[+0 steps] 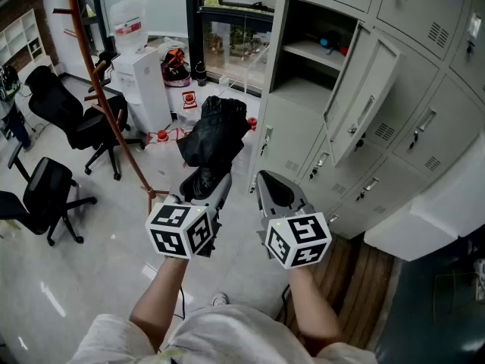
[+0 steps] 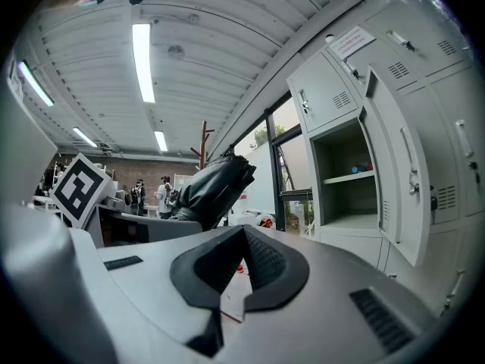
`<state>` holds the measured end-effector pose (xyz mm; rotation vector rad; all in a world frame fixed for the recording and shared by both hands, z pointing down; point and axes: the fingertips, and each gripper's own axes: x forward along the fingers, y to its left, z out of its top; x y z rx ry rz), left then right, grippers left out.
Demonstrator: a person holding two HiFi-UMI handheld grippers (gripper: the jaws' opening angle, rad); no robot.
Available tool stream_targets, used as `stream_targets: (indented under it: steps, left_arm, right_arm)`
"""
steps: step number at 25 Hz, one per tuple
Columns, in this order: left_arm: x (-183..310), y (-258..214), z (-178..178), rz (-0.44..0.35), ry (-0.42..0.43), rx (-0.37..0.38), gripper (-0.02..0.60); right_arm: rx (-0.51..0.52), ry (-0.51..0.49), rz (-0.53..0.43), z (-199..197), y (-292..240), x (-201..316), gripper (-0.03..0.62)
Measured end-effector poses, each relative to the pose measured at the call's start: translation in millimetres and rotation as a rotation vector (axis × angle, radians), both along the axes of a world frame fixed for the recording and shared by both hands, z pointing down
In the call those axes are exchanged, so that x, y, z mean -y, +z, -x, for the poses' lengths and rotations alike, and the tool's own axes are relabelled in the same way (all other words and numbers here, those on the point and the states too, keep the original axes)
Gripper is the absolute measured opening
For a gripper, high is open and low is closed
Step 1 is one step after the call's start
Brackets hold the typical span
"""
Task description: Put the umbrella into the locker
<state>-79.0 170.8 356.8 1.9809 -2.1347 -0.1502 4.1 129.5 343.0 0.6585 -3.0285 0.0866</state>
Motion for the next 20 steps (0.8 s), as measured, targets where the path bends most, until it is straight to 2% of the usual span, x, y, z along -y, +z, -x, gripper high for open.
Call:
stream_targets:
  steps: [20]
  left_arm:
    - [12, 8, 58, 0.004, 0.071, -0.033, 0.242]
  right_arm:
    - [-0.016, 0.081, 0.005, 54, 4, 7, 0.003]
